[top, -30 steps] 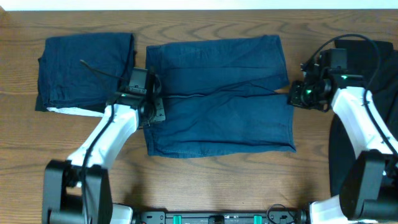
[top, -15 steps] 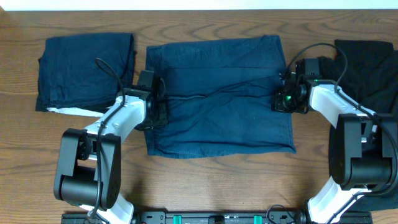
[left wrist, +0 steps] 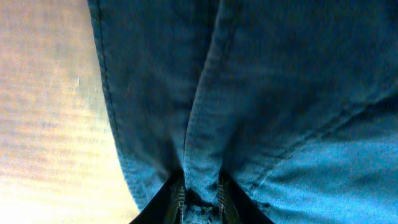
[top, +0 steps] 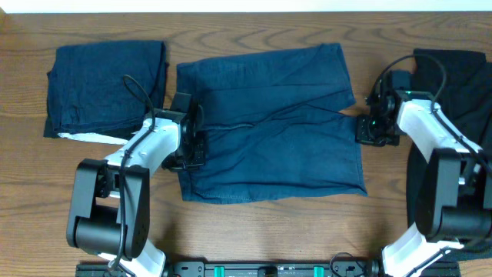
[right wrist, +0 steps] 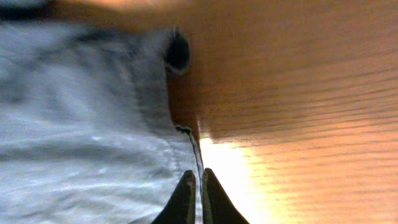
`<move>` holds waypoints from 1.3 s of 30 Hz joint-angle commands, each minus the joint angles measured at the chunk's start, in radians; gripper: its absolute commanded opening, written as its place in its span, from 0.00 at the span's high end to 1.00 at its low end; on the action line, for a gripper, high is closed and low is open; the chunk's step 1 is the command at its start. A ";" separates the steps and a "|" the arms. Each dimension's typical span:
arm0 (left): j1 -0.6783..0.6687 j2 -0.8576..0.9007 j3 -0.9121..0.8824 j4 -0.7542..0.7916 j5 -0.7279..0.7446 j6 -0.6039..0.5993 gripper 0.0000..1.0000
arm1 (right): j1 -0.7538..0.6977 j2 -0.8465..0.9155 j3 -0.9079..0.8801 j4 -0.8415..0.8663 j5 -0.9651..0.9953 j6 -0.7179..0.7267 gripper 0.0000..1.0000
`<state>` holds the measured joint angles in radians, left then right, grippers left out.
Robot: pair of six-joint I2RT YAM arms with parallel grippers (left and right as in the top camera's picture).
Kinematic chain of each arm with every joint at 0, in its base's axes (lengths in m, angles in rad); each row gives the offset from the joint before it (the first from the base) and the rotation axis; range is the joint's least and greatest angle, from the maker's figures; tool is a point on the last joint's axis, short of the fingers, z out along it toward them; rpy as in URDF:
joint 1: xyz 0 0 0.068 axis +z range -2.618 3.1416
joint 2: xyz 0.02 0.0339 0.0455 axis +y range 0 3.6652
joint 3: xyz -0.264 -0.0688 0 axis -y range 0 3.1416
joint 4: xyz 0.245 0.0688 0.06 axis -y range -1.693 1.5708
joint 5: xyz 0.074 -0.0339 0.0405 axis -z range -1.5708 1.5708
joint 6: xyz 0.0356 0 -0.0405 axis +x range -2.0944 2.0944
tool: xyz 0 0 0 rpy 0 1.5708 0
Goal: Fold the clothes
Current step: 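Pull the right gripper down toward the lower-right, reshaping the trousers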
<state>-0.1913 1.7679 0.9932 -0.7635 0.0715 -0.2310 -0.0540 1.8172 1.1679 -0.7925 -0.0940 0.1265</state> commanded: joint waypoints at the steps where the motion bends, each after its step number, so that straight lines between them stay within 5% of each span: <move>1: 0.005 -0.074 0.027 -0.033 -0.011 0.013 0.79 | 0.003 -0.093 0.053 -0.022 -0.099 0.007 0.94; 6: 0.005 -0.222 0.046 -0.055 0.021 0.008 0.79 | 0.005 -0.168 0.061 -0.162 -0.277 0.007 0.98; 11: 0.005 -0.297 0.046 -0.039 0.056 -0.007 0.78 | 0.032 -0.171 0.032 -0.333 -0.259 0.007 0.99; 26: 0.005 -0.181 0.045 0.160 0.012 -0.006 0.78 | 0.051 -0.169 -0.369 -0.127 -0.261 0.087 0.99; 39: 0.055 -0.070 0.045 0.263 -0.016 -0.006 0.78 | 0.050 -0.169 -0.403 -0.136 -0.166 0.113 0.99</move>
<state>-0.1688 1.6836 1.0275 -0.5148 0.0750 -0.2352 -0.0097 1.6470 0.7620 -0.9298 -0.2970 0.2241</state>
